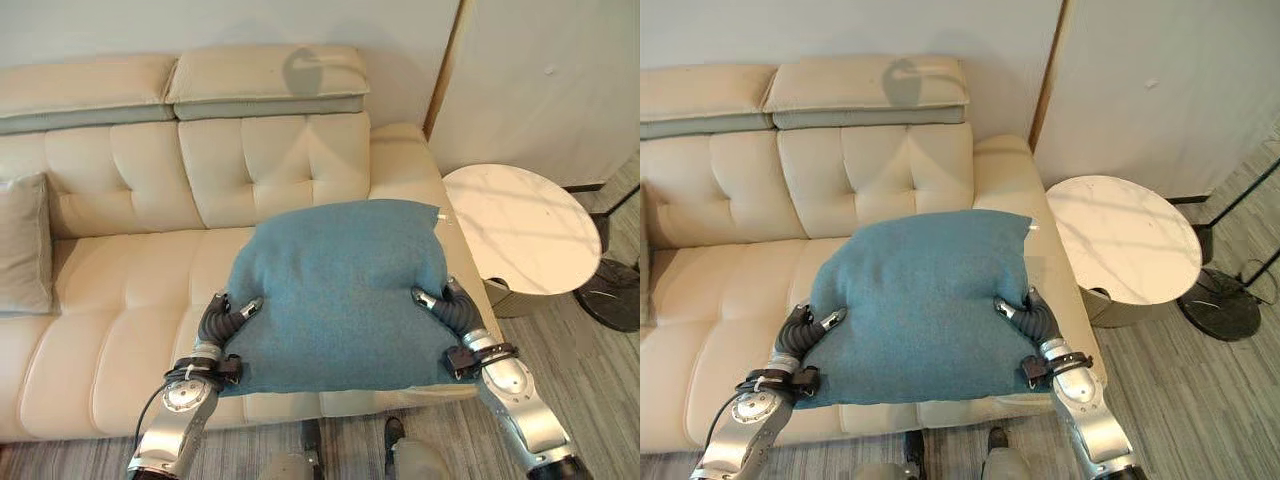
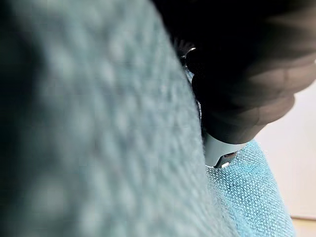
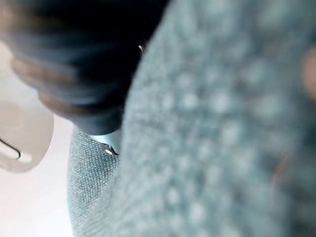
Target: Pick up all the scattered cushions and arrange them neatly on the sofa.
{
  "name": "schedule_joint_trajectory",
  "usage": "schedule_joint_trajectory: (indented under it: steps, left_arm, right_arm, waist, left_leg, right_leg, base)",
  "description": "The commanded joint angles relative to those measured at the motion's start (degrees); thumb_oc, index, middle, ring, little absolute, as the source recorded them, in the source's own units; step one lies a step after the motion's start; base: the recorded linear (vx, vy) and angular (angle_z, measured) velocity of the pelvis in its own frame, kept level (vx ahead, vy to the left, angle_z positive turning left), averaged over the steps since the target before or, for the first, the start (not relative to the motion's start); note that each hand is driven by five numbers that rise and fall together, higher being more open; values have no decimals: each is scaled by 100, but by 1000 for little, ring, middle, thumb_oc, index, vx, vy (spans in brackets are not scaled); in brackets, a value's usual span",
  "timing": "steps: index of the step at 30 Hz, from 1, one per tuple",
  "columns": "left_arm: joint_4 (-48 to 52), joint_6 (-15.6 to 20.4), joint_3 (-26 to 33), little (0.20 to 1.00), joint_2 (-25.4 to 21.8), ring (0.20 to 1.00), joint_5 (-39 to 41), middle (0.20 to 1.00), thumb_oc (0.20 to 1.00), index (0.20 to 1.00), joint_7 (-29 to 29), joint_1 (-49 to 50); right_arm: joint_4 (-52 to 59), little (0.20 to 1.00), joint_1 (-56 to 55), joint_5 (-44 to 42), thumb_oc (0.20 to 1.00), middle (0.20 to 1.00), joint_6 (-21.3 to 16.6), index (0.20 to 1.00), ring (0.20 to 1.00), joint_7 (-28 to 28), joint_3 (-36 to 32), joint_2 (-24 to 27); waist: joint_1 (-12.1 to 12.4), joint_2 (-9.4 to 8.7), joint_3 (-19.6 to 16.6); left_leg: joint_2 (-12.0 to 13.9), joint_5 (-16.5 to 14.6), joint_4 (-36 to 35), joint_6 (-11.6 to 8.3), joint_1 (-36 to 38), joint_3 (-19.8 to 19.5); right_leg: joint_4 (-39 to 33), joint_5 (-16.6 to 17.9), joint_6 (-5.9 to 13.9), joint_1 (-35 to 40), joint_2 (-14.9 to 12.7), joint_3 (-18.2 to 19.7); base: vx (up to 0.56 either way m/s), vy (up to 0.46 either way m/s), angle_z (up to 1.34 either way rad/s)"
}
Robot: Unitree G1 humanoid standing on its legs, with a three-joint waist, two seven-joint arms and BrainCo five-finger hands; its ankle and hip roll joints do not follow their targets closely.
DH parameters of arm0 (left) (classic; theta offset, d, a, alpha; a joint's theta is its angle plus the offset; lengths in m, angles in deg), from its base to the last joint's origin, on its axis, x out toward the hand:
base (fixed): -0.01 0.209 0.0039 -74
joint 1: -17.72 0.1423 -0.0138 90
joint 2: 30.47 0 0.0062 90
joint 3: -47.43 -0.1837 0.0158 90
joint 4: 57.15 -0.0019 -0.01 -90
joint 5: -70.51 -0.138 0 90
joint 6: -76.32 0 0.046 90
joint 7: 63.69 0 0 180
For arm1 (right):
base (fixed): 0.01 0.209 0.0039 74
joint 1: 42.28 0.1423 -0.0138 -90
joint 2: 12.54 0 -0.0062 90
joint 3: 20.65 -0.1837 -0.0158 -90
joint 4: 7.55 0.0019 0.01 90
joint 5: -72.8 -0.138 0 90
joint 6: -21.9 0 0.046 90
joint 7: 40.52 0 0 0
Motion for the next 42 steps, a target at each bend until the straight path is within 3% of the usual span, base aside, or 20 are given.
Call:
schedule_joint_trajectory:
  steps: [1, 6, 9, 15, 21, 24, 25, 26, 27, 28, 29, 32, 34, 38, 42]
  left_arm:
    - [470, 745, -69, 200, -97, 200, -66, 200, 200, 200, -89, -803]
    - [287, 902, -129, 200, -215, 200, -149, 200, 200, 200, -370, -1388]
    - [-172, 1100, -342, 200, -351, 200, -222, 200, 200, 200, -793, -2291]
    - [-1988, 1436, -1113, 200, -857, 200, -107, 200, 200, 200, -1777, -5209]
    - [-4091, 1487, -1939, 200, -1315, 200, 37, 200, 200, 200, -2136, -8154]
    - [-4744, 1405, -2186, 200, -1457, 200, -10, 200, 200, 200, -2315, -9174]
    - [-4903, 1400, -2248, 520, -1516, 520, -20, 520, 520, 520, -2379, -9505]
    - [-5107, 1341, -2257, 664, -1532, 664, 5, 664, 664, 664, -2466, -9739]
    - [-5279, 1275, -2299, 1000, -1565, 1000, 43, 1000, 1000, 1000, -2500, -9959]
    - [-5354, 1237, -2337, 1000, -1555, 1000, 64, 1000, 1000, 1000, -2465, -10067]
    - [-5425, 1172, -2401, 1000, -1612, 1000, 73, 1000, 1000, 1000, -2417, -10158]
    - [-5368, 1010, -2430, 1000, -1777, 1000, -64, 1000, 1000, 1000, -2278, -9999]
    - [-5607, 792, -2509, 1000, -1992, 1000, -167, 1000, 1000, 1000, -1928, -9532]
    - [-5503, 652, -1858, 1000, -2244, 1000, -37, 1000, 1000, 1000, -1584, -8100]
    - [-4476, 893, -1029, 1000, -2188, 1000, 284, 1000, 1000, 1000, -1583, -6731]
  right_arm:
    - [187, 200, 1258, -280, 200, 200, -764, 200, 200, -246, 281, -322]
    - [-56, 200, 1878, -173, 200, 200, -863, 200, 200, -567, 404, -406]
    - [-448, 200, 2709, -63, 200, 200, -977, 200, 200, -1020, 505, -558]
    - [-2322, 200, 5699, 389, 200, 200, -1144, 200, 200, -2434, 662, -632]
    - [-4006, 200, 8300, 721, 200, 200, -1129, 200, 200, -3301, 1245, -428]
    - [-4510, 200, 9185, 797, 200, 200, -1055, 200, 200, -3619, 1561, -185]
    - [-4660, 200, 9454, 821, 200, 200, -1029, 200, 200, -3703, 1632, -76]
    - [-4816, 200, 9631, 836, 200, 200, -980, 200, 200, -3755, 1763, 20]
    - [-4967, 649, 9764, 770, 649, 649, -960, 649, 649, -3743, 1881, 76]
    - [-5085, 649, 9820, 665, 649, 649, -961, 649, 649, -3690, 1989, 146]
    - [-5144, 1000, 9843, 565, 1000, 1000, -938, 1000, 1000, -3618, 2092, 297]
    - [-5076, 1000, 9519, 446, 1000, 1000, -778, 1000, 1000, -3388, 2087, 408]
    - [-4950, 1000, 8843, 175, 1000, 1000, -718, 1000, 1000, -2908, 1985, 404]
    - [-4434, 1000, 7318, -67, 1000, 1000, -720, 1000, 1000, -2378, 1715, 237]
    - [-3916, 1000, 6618, 6, 1000, 1000, -644, 1000, 1000, -2197, 1458, 529]
  waist:
    - [94, -64, 53]
    - [179, 27, 210]
    - [260, 74, 357]
    - [424, 264, 628]
    - [514, 378, 892]
    - [513, 400, 972]
    - [510, 390, 1004]
    - [512, 378, 1027]
    - [501, 369, 1075]
    - [503, 368, 1086]
    - [507, 356, 1100]
    - [488, 351, 1142]
    - [440, 322, 1162]
    - [311, 217, 1305]
    - [300, 116, 1391]
  left_leg:
    - [-289, -1067, 704, -182, -290, -43]
    - [-296, -987, 819, -147, -896, -59]
    - [-317, -925, 890, -160, -1341, -24]
    - [-309, -636, 780, -252, -1947, -49]
    - [-350, -423, 636, -295, -2416, -216]
    - [-368, -377, 662, -297, -2719, -277]
    - [-371, -367, 675, -295, -2853, -310]
    - [-383, -358, 694, -298, -2972, -317]
    - [-377, -351, 729, -296, -3112, -323]
    - [-388, -345, 746, -291, -3194, -342]
    - [-401, -336, 783, -290, -3304, -354]
    - [-401, -337, 839, -277, -3399, -359]
    - [-395, -343, 862, -256, -3378, -360]
    - [-330, -330, 810, -287, -3155, -301]
    - [-304, -335, 753, -329, -2903, -245]
  right_leg:
    - [-145, 56, 39, -498, 42, -192]
    - [-45, 150, 25, -1110, -14, -158]
    - [-66, 220, 22, -1500, -9, -93]
    - [-187, 394, 94, -2025, 31, -46]
    - [-185, 484, 183, -2575, 62, 76]
    - [-190, 543, 215, -2857, 62, 121]
    - [-187, 569, 228, -2987, 63, 142]
    - [-217, 584, 238, -3063, 51, 138]
    - [-213, 618, 249, -3196, 55, 156]
    - [-216, 632, 250, -3275, 58, 167]
    - [-222, 646, 246, -3341, 58, 170]
    - [-215, 659, 236, -3406, 83, 212]
    - [-209, 665, 206, -3398, 126, 250]
    - [-320, 717, 179, -3198, 139, 236]
    - [-473, 781, 170, -2894, 153, 181]
  base:
    - [-112, 39, 43]
    - [-92, -12, 14]
    - [-89, -19, 3]
    - [-56, -10, 0]
    - [-14, -13, 2]
    - [-10, -30, 5]
    - [11, -49, 7]
    - [3, -47, 14]
    - [-5, -34, 16]
    - [-12, -35, 16]
    - [-10, -29, 13]
    - [-2, -15, 20]
    - [-9, -9, -5]
    - [-49, -9, 4]
    - [-90, -31, -11]
